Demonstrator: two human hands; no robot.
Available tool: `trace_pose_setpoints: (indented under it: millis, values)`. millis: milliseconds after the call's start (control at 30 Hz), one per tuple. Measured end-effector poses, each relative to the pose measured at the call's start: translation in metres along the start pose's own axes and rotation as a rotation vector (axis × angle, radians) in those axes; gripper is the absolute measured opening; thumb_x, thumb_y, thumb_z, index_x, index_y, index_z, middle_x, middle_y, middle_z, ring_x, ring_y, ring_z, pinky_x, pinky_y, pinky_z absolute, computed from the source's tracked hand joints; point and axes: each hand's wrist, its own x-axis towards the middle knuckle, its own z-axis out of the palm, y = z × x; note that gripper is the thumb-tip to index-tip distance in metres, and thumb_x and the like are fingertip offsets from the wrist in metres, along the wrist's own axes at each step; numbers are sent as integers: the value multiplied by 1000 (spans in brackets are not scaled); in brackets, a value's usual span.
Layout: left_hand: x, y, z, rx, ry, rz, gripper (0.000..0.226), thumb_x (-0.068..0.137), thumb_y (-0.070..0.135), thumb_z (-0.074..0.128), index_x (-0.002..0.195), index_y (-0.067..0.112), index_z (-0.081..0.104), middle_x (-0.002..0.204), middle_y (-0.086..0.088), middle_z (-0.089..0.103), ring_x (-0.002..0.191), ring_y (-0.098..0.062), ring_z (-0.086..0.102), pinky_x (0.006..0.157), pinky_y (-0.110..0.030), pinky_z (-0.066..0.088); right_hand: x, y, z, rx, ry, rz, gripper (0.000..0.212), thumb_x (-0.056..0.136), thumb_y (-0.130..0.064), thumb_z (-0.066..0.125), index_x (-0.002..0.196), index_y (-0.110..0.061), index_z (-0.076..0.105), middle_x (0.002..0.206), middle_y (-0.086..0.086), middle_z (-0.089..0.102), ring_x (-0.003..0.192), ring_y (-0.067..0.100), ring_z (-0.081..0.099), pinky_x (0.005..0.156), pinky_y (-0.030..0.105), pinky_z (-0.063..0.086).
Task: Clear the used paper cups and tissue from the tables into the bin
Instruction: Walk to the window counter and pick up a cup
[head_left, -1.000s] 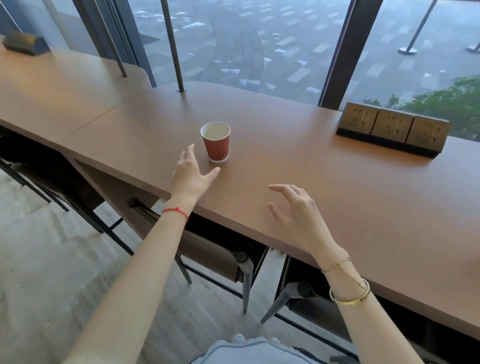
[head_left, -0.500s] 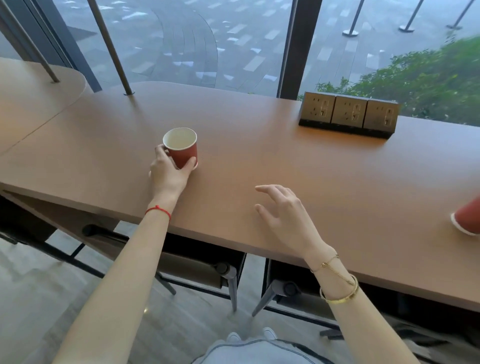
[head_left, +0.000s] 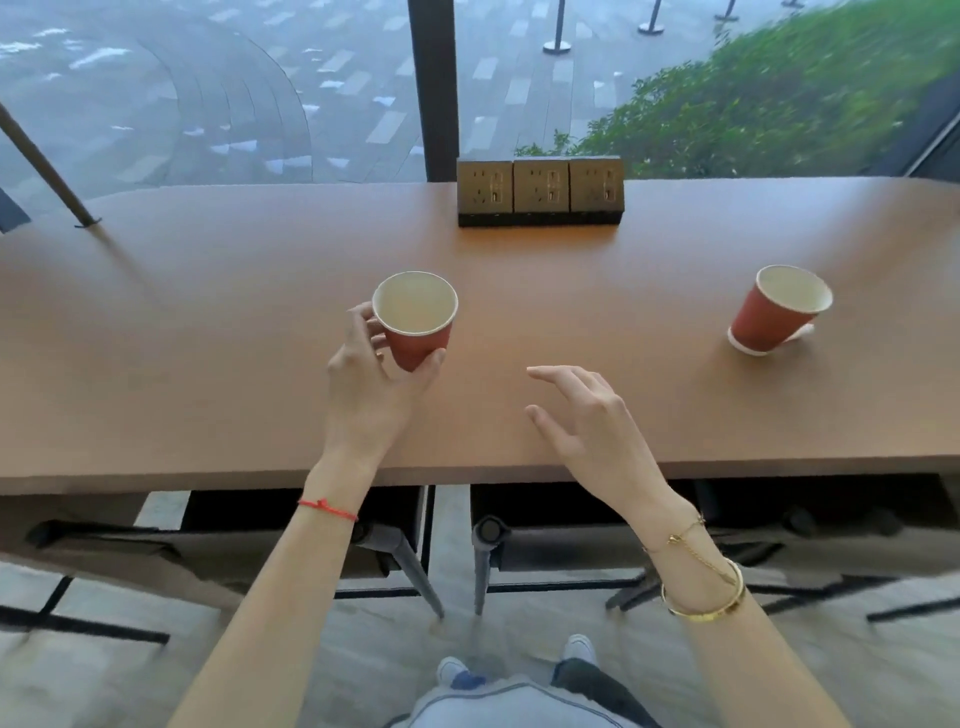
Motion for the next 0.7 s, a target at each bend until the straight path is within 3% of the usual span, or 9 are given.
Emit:
trace_pose_setpoints:
  millis: [100, 233, 367, 533, 700]
  values:
    - [-15, 23, 33, -35, -82, 66, 69, 67, 35, 84, 124, 23, 47, 101, 20, 56, 84, 7, 57, 70, 2, 38, -17, 27, -24, -22, 40, 60, 40, 92, -29, 60, 130, -19, 55, 128, -4, 59, 121, 5, 46, 102, 14, 30]
    - [-31, 55, 79, -63, -162, 128, 65, 69, 34, 83, 123, 22, 49, 105, 16, 58, 92, -3, 60, 76, -10, 45, -35, 69, -64, -55, 121, 125, 38, 92, -27, 62, 128, -18, 57, 125, -4, 61, 119, 6, 47, 100, 12, 29]
    - [-44, 88, 124, -95, -180, 140, 64, 69, 32, 84, 122, 21, 49, 106, 13, 58, 93, -7, 60, 79, -22, 51, -43, 116, -106, -93, 216, 183, 33, 91, -24, 62, 122, -15, 61, 119, -2, 63, 116, 12, 51, 99, 19, 35]
    - [-56, 115, 167, -115, -161, 139, 63, 69, 33, 83, 120, 24, 47, 106, 14, 58, 95, -8, 59, 72, 0, 39, -32, 179, -150, -179, 336, 261, 23, 88, -18, 64, 110, -13, 65, 110, 3, 67, 106, 22, 55, 92, 27, 39]
    - [-62, 132, 198, -89, -137, 114, 67, 69, 35, 83, 124, 22, 47, 111, 11, 59, 98, -9, 59, 72, -1, 41, -5, 231, -166, -162, 249, 264, 25, 90, -19, 61, 114, -15, 64, 115, 2, 65, 111, 24, 51, 93, 29, 40]
